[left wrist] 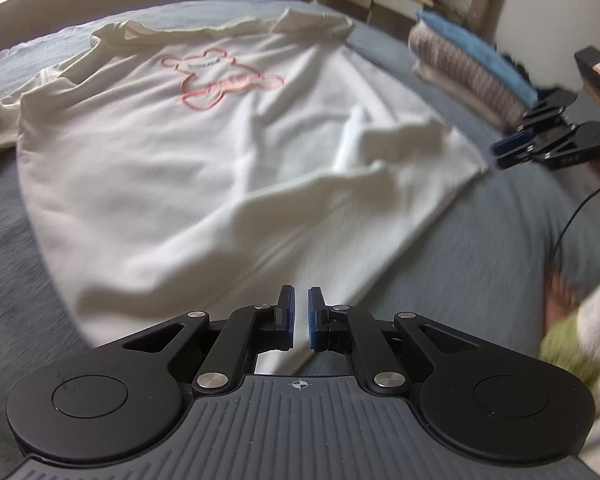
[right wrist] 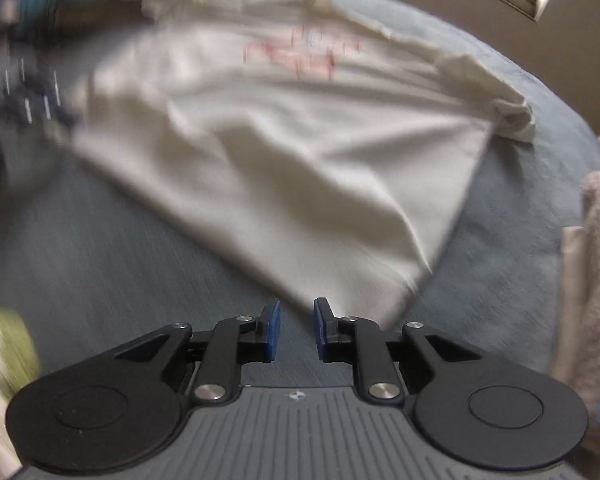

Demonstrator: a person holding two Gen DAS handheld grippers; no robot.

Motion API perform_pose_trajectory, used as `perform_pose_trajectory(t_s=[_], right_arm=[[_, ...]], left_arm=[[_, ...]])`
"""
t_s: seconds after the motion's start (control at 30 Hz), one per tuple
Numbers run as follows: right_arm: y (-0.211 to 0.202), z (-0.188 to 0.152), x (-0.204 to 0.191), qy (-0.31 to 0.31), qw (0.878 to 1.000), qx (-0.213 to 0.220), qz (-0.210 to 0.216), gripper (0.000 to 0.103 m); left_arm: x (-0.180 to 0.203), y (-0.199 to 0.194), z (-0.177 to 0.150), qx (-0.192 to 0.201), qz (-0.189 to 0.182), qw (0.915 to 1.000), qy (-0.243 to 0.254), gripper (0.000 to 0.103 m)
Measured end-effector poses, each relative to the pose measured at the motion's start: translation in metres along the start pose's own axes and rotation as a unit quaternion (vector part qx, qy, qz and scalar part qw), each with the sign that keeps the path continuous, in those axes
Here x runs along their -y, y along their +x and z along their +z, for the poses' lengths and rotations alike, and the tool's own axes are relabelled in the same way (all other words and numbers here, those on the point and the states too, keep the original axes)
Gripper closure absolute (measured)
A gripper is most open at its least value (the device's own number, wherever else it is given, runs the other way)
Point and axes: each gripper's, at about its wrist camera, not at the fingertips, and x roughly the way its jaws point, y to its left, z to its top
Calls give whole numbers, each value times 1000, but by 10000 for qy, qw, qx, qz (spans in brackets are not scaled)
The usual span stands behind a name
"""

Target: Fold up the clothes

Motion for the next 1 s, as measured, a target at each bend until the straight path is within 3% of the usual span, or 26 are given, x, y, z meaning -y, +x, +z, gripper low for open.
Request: perform_pose_trajectory(t_s=[0.17, 0.3, 0.4, 0.6, 0.73, 0.8, 0.87, 0.93, 1.0], right_arm=[[42, 37, -8, 450, 9973, 302, 490, 84], [85, 32, -17, 376, 9979, -358, 378, 84], [75, 39, -19, 315, 9975, -506, 372, 83], [62, 110, -41, 259, 9956, 148, 892, 83], [114, 161, -64, 229, 9917, 28, 1265, 84], [151, 178, -74, 130, 9918, -211, 1256, 84], [192, 191, -76, 86, 9950, -376, 924, 95], [210, 211, -65, 282, 9966, -25, 778, 103], [215, 230, -49, 674, 9973, 270, 128, 103]], left_arm=[[31, 27, 9, 123, -19, 9989, 462, 97], [39, 39, 1, 64, 53, 9994, 347, 98], [38, 34, -1, 178, 65, 9995, 256, 97], [23, 41, -3, 207, 154, 9987, -446, 98], [20, 40, -10, 260, 75, 9973, -687, 98], [17, 41, -13, 257, 24, 9966, -785, 98], [16, 41, -15, 243, -20, 9961, -843, 98], [14, 41, -16, 245, -79, 9960, -861, 98], [13, 39, -18, 267, -132, 9959, -858, 98]])
